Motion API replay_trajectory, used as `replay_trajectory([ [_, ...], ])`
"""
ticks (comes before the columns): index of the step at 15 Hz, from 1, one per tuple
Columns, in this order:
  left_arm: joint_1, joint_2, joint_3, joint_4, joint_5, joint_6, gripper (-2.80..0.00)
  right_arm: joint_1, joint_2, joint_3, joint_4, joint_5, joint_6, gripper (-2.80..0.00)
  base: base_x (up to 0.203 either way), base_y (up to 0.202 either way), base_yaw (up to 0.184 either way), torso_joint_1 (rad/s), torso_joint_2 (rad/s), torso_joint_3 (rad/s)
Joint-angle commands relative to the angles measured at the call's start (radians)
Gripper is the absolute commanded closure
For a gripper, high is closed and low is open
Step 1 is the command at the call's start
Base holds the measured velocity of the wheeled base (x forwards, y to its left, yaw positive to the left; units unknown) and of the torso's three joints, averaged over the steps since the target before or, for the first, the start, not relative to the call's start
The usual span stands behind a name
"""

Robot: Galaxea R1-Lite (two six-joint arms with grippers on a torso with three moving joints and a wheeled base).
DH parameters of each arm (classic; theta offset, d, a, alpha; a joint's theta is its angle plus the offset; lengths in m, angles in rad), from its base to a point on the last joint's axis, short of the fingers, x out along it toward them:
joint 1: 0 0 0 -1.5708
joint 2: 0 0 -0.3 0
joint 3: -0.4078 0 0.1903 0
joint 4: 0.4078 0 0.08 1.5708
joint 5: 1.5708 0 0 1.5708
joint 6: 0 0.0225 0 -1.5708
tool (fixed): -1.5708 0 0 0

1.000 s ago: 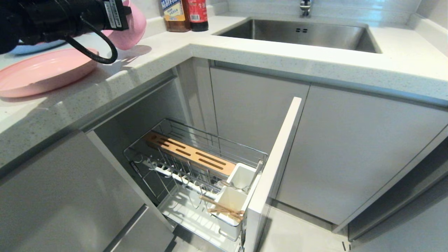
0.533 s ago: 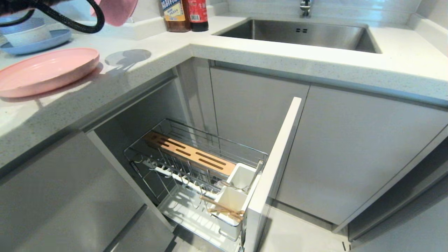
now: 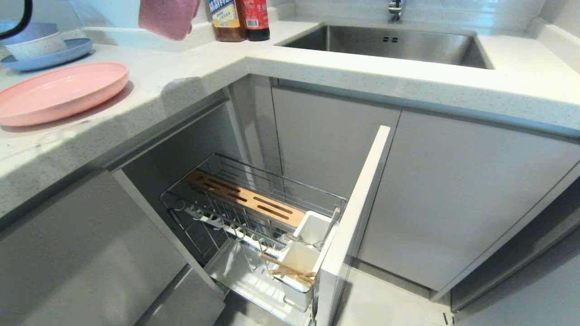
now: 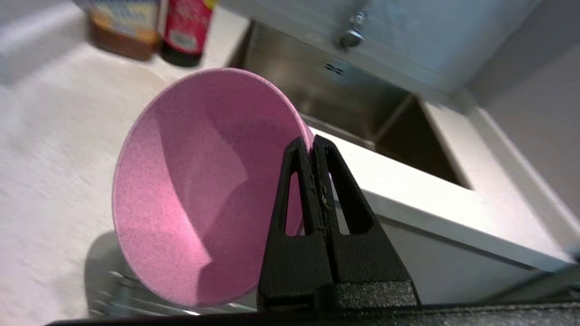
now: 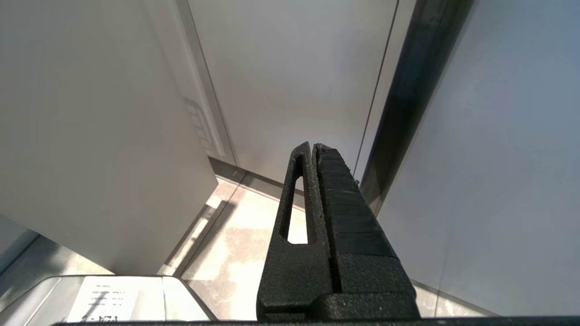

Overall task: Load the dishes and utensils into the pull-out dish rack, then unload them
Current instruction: Pick up the bowl and place it in the cupboard

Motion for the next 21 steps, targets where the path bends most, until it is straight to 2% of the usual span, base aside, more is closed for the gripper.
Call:
replay_trajectory([
  [1,-0.042,-0.036,0.019,0.021,0.001,-0.070,0.00,0.000,0.000,0.002,0.000,0.000,0.000,0.00,0.000,0.000,0.000,0.000,0.00,0.000],
  [3,-0.081,-0.056,0.052,0.085,0.000,-0.147,0.00,0.001,0.000,0.002,0.000,0.000,0.000,0.00,0.000,0.000,0.000,0.000,0.00,0.000],
  [5,-0.110,-0.075,0.116,0.101,0.003,-0.205,0.00,0.001,0.000,0.002,0.000,0.000,0.000,0.00,0.000,0.000,0.000,0.000,0.00,0.000],
  [7,-0.174,-0.080,0.151,0.104,0.034,-0.302,0.00,0.001,0.000,0.002,0.000,0.000,0.000,0.00,0.000,0.000,0.000,0.000,0.00,0.000],
  [11,-0.246,-0.012,0.171,0.102,0.245,-0.520,0.00,0.001,0.000,0.002,0.000,0.000,0.000,0.00,0.000,0.000,0.000,0.000,0.00,0.000],
  [12,-0.252,-0.002,0.158,0.105,0.261,-0.559,0.00,-0.001,0.000,0.002,0.000,0.000,0.000,0.00,0.000,0.000,0.000,0.000,0.00,0.000],
  [15,-0.254,0.043,0.122,0.145,0.306,-0.730,0.00,0.001,0.000,0.002,0.000,0.000,0.000,0.00,0.000,0.000,0.000,0.000,0.00,0.000],
  [17,-0.258,0.097,0.095,0.206,0.390,-0.799,0.00,-0.001,0.000,0.002,0.000,0.000,0.000,0.00,0.000,0.000,0.000,0.000,0.00,0.000],
  [19,-0.265,0.165,0.037,0.218,0.467,-0.935,0.00,0.001,0.000,0.002,0.000,0.000,0.000,0.00,0.000,0.000,0.000,0.000,0.00,0.000],
  [20,-0.266,0.192,0.024,0.220,0.503,-0.975,0.00,0.001,0.000,0.002,0.000,0.000,0.000,0.00,0.000,0.000,0.000,0.000,0.00,0.000],
  [21,-0.267,0.216,0.023,0.221,0.529,-0.987,0.00,0.001,0.000,0.002,0.000,0.000,0.000,0.00,0.000,0.000,0.000,0.000,0.00,0.000],
])
